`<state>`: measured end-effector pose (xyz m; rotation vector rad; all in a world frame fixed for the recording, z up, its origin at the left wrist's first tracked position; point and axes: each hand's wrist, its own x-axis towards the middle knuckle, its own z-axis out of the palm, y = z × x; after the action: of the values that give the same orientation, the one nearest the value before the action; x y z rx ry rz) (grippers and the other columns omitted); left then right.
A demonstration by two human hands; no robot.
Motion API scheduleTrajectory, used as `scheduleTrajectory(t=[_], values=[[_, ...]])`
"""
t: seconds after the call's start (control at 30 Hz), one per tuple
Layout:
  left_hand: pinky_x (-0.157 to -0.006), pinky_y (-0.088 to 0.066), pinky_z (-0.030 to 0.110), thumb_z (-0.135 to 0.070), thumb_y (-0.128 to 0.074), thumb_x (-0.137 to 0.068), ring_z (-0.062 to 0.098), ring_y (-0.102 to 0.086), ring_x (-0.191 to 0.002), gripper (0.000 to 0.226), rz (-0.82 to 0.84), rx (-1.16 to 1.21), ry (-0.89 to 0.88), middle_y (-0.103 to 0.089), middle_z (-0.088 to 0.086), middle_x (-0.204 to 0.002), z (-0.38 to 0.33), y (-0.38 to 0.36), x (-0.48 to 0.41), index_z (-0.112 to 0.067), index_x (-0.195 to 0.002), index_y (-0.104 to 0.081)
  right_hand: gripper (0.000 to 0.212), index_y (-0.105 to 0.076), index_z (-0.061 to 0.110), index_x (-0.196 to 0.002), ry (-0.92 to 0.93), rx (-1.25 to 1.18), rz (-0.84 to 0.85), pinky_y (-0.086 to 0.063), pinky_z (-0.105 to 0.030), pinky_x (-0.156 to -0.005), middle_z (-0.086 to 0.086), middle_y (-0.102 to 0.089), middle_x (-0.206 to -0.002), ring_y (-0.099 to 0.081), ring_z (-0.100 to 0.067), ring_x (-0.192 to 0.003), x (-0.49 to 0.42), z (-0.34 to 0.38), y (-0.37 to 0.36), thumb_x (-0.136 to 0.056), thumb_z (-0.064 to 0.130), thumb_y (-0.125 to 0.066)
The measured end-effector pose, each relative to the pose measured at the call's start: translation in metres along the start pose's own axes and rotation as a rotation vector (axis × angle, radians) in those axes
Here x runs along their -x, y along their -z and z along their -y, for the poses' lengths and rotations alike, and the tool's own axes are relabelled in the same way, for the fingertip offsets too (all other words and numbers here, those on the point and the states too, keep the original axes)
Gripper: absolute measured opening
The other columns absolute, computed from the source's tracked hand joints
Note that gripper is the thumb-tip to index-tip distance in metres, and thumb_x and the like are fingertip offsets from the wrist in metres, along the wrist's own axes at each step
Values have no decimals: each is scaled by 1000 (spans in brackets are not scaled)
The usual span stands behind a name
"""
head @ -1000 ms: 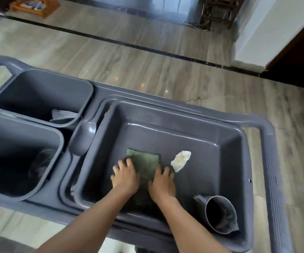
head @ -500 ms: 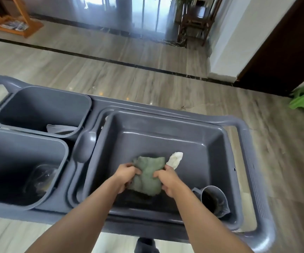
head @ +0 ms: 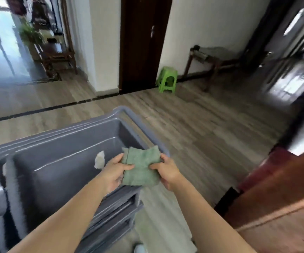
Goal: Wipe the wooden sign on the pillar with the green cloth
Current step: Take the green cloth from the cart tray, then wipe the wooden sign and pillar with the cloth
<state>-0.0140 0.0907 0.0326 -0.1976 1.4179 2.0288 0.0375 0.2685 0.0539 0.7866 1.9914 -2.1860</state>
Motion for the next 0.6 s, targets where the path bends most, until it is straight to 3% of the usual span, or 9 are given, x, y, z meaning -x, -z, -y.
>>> scheduleTrajectory(t=[0.07, 0.13, 0.2, 0.23, 0.3, 0.37, 0.43, 0.6], values=[[-75, -60, 40, 12, -64, -86, 27, -76, -96, 43, 69, -60, 17, -77, 10, -113, 10, -47, -5, -14, -120, -66, 35, -65, 0, -109, 52, -35, -86, -56, -45, -87, -19, -70, -107, -67, -31, -96, 23, 5, 46, -80, -20, -58], [-68, -61, 35, 12, -63, -87, 27, -76, -95, 48, 124, -143, 40, -80, 4, -104, 24, -99, -3, -20, -122, -62, 37, -66, 5, -107, 71, -58, -204, -56, -45, -85, -20, -69, -106, -66, -31, -95, 52, 7, 92, -80, -19, -58], [-61, -63, 35, 10, -63, -87, 38, -64, -111, 65, 183, -236, 61, -74, 10, -120, 42, -151, 0, -17, -143, -47, 35, -66, 6, -107, 82, -97, -287, -57, -50, -90, -23, -70, -108, -69, -36, -98, 81, 4, 141, -82, -17, -57], [-65, -61, 41, 10, -64, -87, 42, -58, -118, 76, 207, -278, 72, -68, 14, -131, 52, -176, 0, -16, -152, -36, 35, -67, 6, -108, 89, -108, -321, -58, -52, -90, -22, -72, -112, -70, -39, -102, 95, 2, 165, -82, -15, -57], [-60, -62, 40, 11, -66, -84, 43, -62, -118, 88, 278, -342, 87, -64, 16, -135, 72, -227, 2, -18, -157, -26, 36, -69, 13, -109, 106, -120, -394, -61, -46, -83, -17, -74, -114, -71, -37, -104, 124, -4, 215, -83, -10, -59], [-35, -49, 22, 14, -67, -82, 26, -76, -78, 91, 351, -390, 103, -67, 16, -128, 93, -281, 8, -19, -157, -26, 36, -71, 20, -106, 117, -145, -471, -62, -42, -80, -11, -76, -110, -73, -32, -101, 154, -10, 264, -83, -7, -60], [-30, -36, 18, 13, -67, -81, 8, -60, -42, 92, 411, -453, 113, -71, 11, -117, 114, -338, 19, -22, -157, -27, 39, -70, 19, -109, 145, -185, -553, -61, -46, -88, -11, -76, -112, -72, -31, -104, 185, -17, 314, -83, -7, -60], [-32, -25, 18, 10, -68, -82, 7, -46, -37, 88, 598, -550, 115, -77, 3, -103, 183, -484, 59, -24, -155, -32, 37, -71, 17, -108, 195, -194, -751, -55, -55, -99, -11, -77, -113, -71, -32, -108, 278, -31, 442, -81, -5, -60]])
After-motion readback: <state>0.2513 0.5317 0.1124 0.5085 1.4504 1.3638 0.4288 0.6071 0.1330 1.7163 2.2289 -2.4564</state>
